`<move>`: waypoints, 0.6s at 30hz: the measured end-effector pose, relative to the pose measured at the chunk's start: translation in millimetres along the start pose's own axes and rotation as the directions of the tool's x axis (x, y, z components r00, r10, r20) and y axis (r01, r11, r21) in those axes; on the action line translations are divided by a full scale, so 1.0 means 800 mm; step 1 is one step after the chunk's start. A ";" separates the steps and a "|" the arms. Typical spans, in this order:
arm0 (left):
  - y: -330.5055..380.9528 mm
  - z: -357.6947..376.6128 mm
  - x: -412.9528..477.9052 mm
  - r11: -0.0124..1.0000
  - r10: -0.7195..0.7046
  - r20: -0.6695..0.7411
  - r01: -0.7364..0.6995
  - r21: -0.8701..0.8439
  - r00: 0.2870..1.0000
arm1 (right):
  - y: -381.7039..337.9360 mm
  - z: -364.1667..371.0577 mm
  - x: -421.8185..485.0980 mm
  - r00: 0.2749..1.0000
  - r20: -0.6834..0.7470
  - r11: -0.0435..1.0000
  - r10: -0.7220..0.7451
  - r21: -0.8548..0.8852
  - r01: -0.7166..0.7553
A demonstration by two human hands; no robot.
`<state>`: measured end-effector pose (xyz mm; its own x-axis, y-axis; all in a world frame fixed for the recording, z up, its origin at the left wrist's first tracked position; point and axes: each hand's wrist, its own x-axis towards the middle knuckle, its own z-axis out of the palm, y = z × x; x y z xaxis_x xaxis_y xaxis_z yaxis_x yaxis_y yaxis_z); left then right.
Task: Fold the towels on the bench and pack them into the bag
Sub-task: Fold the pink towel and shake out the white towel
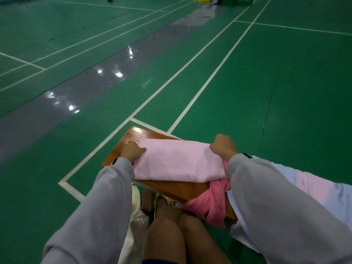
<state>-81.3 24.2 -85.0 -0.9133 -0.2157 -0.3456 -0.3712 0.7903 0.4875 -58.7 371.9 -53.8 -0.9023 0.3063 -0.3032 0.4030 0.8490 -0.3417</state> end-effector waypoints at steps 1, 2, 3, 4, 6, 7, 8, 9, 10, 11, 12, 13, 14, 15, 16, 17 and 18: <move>0.003 0.000 -0.006 0.999 0.002 -0.013 -0.001 0.041 1.000 | -0.008 0.005 -0.001 1.000 -0.002 0.999 -0.031 -0.017 0.031; 0.008 -0.001 -0.009 0.999 -0.014 -0.012 0.014 0.050 1.000 | -0.017 0.009 -0.002 0.998 -0.002 0.998 -0.058 -0.029 0.057; 0.011 -0.001 -0.011 0.998 -0.035 0.006 0.035 0.043 0.999 | -0.025 0.015 -0.002 0.997 0.005 0.996 -0.080 -0.028 0.080; 0.013 -0.002 -0.013 0.998 -0.063 0.038 0.062 0.028 0.997 | -0.035 0.023 -0.002 0.994 0.021 0.994 -0.104 -0.015 0.104; 0.016 -0.001 -0.014 0.994 -0.112 0.111 0.112 0.010 0.987 | -0.054 0.040 -0.002 0.984 0.084 0.987 -0.156 0.049 0.152; 0.018 0.000 -0.018 0.991 -0.135 0.152 0.136 0.003 0.979 | -0.065 0.049 -0.004 0.977 0.124 0.982 -0.171 0.098 0.160; 0.020 0.001 -0.023 0.987 -0.159 0.188 0.163 -0.005 0.969 | -0.075 0.058 -0.007 0.968 0.165 0.974 -0.188 0.161 0.162; 0.022 0.004 -0.025 0.983 -0.175 0.214 0.184 -0.023 0.961 | -0.083 0.067 -0.010 0.956 0.207 0.959 -0.209 0.233 0.160; 0.022 0.007 -0.026 0.980 -0.184 0.220 0.196 -0.033 0.958 | -0.092 0.075 -0.015 0.939 0.249 0.942 -0.236 0.295 0.159; 0.021 0.010 -0.025 0.979 -0.186 0.225 0.201 -0.045 0.956 | -0.100 0.082 -0.023 0.922 0.286 0.926 -0.262 0.343 0.156; 0.020 0.012 -0.022 0.978 -0.178 0.231 0.198 -0.068 0.957 | -0.108 0.087 -0.031 0.906 0.314 0.912 -0.285 0.379 0.156; 0.019 0.013 -0.021 0.978 -0.155 0.238 0.183 -0.101 0.959 | -0.114 0.094 -0.037 0.894 0.330 0.904 -0.302 0.398 0.158; 0.021 0.011 -0.023 0.979 -0.136 0.238 0.168 -0.119 0.962 | -0.120 0.100 -0.041 0.891 0.333 0.901 -0.308 0.402 0.162; 0.022 0.009 -0.022 0.976 -0.124 0.245 0.163 -0.146 0.961 | -0.123 0.104 -0.045 0.896 0.325 0.904 -0.302 0.395 0.161; 0.025 0.006 -0.025 0.971 -0.123 0.267 0.171 -0.166 0.956 | -0.126 0.105 -0.047 0.904 0.315 0.909 -0.289 0.388 0.155; 0.029 0.003 -0.027 0.967 -0.121 0.290 0.179 -0.182 0.949 | -0.128 0.106 -0.047 0.909 0.311 0.912 -0.276 0.384 0.145; 0.034 -0.001 -0.033 0.965 -0.119 0.310 0.183 -0.188 0.943 | -0.128 0.104 -0.047 0.910 0.320 0.913 -0.264 0.386 0.129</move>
<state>-67.3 51.2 -61.8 -0.7653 -0.1194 -0.6325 -0.5571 0.6151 0.5579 -53.5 237.3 -81.7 -0.8787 -0.0831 -0.4701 0.3104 0.6488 -0.6948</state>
